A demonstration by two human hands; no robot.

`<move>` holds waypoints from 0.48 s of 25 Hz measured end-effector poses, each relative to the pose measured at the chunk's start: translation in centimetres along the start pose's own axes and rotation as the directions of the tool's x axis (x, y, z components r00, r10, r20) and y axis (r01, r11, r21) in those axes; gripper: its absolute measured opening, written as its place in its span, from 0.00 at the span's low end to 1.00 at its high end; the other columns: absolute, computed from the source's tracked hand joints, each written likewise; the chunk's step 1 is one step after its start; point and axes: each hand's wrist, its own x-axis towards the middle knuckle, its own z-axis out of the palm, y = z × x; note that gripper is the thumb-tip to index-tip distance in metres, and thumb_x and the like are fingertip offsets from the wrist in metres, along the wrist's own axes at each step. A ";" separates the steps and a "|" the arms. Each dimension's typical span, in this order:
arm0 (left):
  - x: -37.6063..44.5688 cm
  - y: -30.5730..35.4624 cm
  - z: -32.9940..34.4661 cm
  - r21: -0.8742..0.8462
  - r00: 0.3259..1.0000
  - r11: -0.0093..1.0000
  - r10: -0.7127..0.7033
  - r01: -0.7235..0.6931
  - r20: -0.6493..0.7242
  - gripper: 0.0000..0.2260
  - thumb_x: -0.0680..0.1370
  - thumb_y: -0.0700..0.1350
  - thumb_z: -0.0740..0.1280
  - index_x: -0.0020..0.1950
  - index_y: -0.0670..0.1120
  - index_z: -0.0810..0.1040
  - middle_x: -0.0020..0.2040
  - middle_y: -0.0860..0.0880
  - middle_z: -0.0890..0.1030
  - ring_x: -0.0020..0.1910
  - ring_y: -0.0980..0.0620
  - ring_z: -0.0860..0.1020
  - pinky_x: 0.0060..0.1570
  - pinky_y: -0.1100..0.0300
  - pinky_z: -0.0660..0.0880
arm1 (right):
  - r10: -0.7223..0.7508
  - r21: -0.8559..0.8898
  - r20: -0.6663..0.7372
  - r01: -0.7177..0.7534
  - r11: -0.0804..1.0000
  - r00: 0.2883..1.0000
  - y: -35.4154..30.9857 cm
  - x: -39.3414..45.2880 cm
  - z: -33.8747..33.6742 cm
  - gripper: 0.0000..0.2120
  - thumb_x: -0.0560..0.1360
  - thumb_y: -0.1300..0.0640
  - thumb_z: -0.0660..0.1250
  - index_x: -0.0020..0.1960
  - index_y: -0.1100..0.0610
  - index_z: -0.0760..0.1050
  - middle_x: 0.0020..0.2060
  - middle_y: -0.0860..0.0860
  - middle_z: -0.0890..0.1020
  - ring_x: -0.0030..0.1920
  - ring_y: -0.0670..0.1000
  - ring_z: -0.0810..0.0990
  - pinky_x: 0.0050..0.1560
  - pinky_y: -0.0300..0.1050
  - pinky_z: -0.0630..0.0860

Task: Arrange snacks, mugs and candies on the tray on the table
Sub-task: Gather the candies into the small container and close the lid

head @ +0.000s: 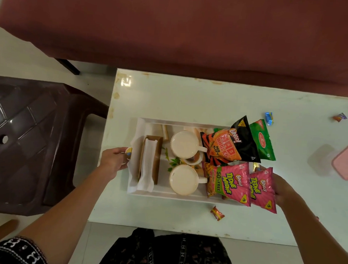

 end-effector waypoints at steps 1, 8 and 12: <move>-0.5 0.0 0.4 0.003 1.000 1.000 0.006 -0.007 0.006 0.10 0.70 0.29 0.67 0.48 0.39 0.78 0.39 0.44 0.79 0.35 0.48 0.78 0.42 0.52 0.76 | -0.007 0.005 -0.022 0.007 1.000 1.000 -0.2 -0.3 -0.7 0.14 0.69 0.50 0.66 0.50 0.57 0.77 0.40 0.58 0.84 0.40 0.60 0.84 0.40 0.57 0.82; -5.2 -0.5 5.8 -0.021 0.999 0.999 0.033 -0.033 -0.006 0.12 0.71 0.28 0.66 0.51 0.39 0.77 0.37 0.43 0.79 0.35 0.48 0.77 0.37 0.55 0.76 | -0.068 -0.060 -0.122 0.061 0.996 0.990 -2.6 -3.1 -6.4 0.15 0.79 0.49 0.56 0.50 0.58 0.76 0.40 0.59 0.84 0.40 0.61 0.84 0.47 0.62 0.78; -7.4 -0.8 9.8 -0.017 0.999 0.999 0.043 -0.044 -0.019 0.09 0.71 0.27 0.63 0.42 0.40 0.77 0.26 0.48 0.81 0.25 0.53 0.79 0.39 0.56 0.76 | -0.110 -0.085 -0.174 0.097 0.992 0.979 -3.9 -4.1 -9.7 0.14 0.79 0.50 0.58 0.44 0.58 0.75 0.31 0.58 0.84 0.31 0.58 0.83 0.36 0.59 0.81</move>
